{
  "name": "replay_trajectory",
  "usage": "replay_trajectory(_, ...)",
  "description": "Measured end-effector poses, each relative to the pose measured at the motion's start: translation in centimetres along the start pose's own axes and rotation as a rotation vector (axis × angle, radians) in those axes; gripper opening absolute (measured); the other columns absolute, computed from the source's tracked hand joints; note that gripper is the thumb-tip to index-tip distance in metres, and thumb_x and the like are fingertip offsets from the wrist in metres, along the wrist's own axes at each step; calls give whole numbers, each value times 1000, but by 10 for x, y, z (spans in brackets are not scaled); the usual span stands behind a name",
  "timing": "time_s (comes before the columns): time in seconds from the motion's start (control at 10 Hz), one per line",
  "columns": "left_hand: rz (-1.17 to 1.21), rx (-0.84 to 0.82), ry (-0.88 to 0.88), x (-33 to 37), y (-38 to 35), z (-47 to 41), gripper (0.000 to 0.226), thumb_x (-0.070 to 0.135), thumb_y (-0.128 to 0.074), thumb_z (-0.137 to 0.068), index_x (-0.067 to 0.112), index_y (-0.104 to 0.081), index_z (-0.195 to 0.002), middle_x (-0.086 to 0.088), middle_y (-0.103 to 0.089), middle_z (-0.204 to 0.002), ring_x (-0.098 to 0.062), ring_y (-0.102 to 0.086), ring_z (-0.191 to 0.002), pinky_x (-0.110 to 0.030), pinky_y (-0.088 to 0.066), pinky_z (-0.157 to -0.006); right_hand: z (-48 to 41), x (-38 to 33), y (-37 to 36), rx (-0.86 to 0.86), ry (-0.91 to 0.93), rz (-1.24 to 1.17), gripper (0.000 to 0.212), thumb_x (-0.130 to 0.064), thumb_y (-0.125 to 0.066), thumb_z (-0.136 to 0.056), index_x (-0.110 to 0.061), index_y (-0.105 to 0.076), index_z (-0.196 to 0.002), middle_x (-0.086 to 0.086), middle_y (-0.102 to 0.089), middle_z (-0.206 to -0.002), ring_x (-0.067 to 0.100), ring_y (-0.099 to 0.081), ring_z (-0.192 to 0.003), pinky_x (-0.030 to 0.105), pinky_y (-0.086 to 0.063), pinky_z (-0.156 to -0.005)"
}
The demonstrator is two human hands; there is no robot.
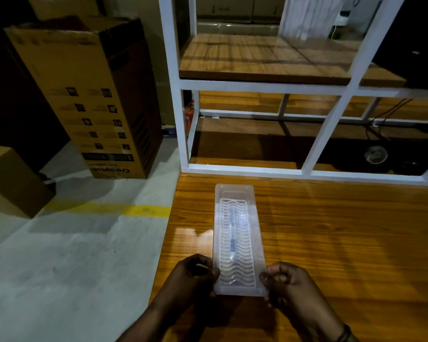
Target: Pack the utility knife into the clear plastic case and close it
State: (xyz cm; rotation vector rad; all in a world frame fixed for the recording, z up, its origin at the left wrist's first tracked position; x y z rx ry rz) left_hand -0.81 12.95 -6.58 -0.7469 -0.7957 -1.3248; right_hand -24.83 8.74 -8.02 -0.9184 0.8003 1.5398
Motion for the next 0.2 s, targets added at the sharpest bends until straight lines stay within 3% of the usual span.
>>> replay_trajectory(0.1, -219, -10, 31, 9, 2, -3, 21, 30, -79, -91, 11, -70, -90, -5, -76, -75, -22, -73, -62, -27, -55, -54, -1, -2, 3, 13, 22, 164, 35, -30, -86, -70, -2, -71, -85, 13, -67, -57, 20, -61, -47, 31, -46, -55)
replay_trajectory(0.2, -530, -5, -3, 23, 3, -2, 40, 58, -68, -90, 21, -69, -79, 0, -75, -76, -18, -73, -69, -28, -55, -63, 0, -13, 7, 122, 123, 317, 26, -34, -86, -74, -14, -73, -83, 4, -75, -69, 17, -70, -61, 37, -57, -67)
Point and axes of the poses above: each hand's wrist, its own z-axis away from the middle knuckle, its own y-axis out of the back of the hand, x = y × z, the point moved 6 cm from there along -z, towards the middle knuckle
